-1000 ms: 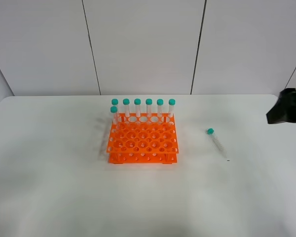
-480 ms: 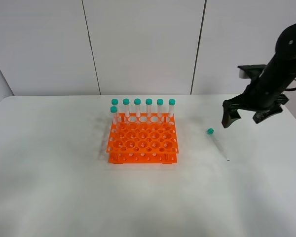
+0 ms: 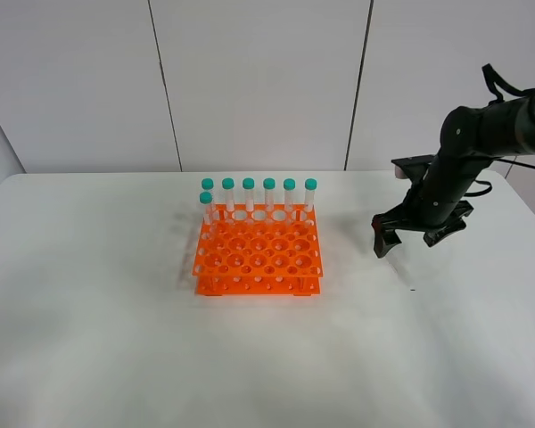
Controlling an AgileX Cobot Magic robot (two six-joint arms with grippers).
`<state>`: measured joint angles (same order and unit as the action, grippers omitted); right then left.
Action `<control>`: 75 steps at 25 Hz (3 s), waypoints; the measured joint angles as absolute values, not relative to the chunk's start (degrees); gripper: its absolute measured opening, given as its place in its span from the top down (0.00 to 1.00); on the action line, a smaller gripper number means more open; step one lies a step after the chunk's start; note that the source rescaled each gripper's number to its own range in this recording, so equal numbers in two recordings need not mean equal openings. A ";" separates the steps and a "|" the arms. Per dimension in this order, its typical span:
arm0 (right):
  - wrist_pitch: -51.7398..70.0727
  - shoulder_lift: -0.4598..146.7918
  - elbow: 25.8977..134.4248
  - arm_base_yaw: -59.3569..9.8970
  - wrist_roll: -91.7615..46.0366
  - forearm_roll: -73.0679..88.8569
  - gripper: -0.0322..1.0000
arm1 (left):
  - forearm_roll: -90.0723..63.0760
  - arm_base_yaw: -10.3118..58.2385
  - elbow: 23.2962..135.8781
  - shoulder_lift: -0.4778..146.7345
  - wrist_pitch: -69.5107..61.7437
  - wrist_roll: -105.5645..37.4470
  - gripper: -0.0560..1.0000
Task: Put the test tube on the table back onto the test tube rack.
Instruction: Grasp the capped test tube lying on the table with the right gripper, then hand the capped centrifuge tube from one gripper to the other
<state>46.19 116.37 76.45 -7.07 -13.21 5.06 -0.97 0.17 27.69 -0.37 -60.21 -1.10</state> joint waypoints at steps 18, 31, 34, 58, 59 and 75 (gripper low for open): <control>40.47 122.85 76.66 -7.07 -10.24 5.45 0.00 | -0.97 0.17 27.69 -0.37 -60.21 -1.10 0.01; 44.01 123.01 77.01 -7.07 -10.28 3.02 0.94 | -0.97 0.17 27.69 -0.37 -60.21 -1.10 0.01; 45.49 122.25 78.32 -7.07 -10.28 2.76 0.94 | -0.97 0.17 27.69 -0.37 -60.21 -1.10 0.01; 46.72 77.07 51.34 -7.07 -8.48 5.01 0.94 | -0.97 0.17 27.69 -0.37 -60.21 -1.10 0.01; 46.16 77.07 50.44 -7.07 -8.48 5.99 0.94 | -0.97 0.17 27.69 -0.37 -60.21 -1.10 0.01; 35.02 77.07 49.72 -25.08 -13.03 15.97 0.94 | -0.97 0.17 27.69 -0.38 -60.16 -1.10 0.01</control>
